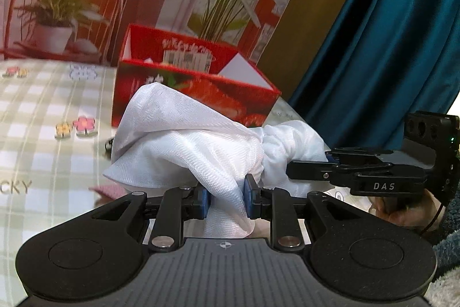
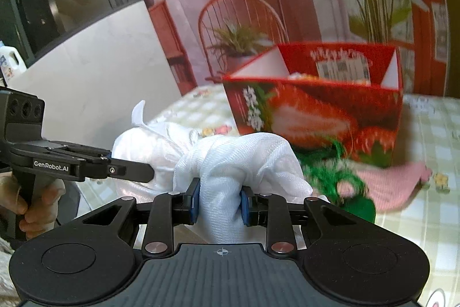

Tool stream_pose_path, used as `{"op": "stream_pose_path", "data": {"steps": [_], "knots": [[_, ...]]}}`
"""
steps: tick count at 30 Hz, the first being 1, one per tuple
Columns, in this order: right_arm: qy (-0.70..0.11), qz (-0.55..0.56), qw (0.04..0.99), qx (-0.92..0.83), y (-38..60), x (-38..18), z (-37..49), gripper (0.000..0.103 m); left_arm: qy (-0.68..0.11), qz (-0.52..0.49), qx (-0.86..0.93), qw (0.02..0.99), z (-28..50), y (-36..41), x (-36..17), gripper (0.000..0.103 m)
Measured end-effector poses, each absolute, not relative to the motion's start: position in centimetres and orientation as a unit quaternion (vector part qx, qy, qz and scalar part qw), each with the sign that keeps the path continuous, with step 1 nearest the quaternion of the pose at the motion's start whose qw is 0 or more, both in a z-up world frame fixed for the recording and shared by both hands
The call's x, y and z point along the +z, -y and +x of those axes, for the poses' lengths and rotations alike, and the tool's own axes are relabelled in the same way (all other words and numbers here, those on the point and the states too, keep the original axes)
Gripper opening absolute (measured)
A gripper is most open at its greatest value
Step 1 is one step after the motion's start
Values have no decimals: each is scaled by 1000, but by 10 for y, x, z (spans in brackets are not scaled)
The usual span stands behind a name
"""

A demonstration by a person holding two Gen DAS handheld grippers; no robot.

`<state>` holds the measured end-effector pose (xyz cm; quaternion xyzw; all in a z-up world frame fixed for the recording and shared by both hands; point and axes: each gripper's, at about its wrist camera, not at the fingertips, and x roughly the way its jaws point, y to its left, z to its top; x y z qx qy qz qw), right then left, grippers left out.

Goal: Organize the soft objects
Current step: 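Lift the white bundle into the red box and open both grippers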

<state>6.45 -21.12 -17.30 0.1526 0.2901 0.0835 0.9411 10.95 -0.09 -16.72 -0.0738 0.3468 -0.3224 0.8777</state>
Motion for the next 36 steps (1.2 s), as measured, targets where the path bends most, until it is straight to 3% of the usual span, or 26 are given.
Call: {"op": "stream_pose_path", "data": {"steps": [19, 36], "knots": [[-222, 121, 966, 58, 252, -112, 115, 25, -278, -34, -320, 905, 187, 30, -108, 26], [-208, 89, 974, -26, 329, -110, 253, 22, -290, -59, -253, 921, 355, 76, -119, 29]]}}
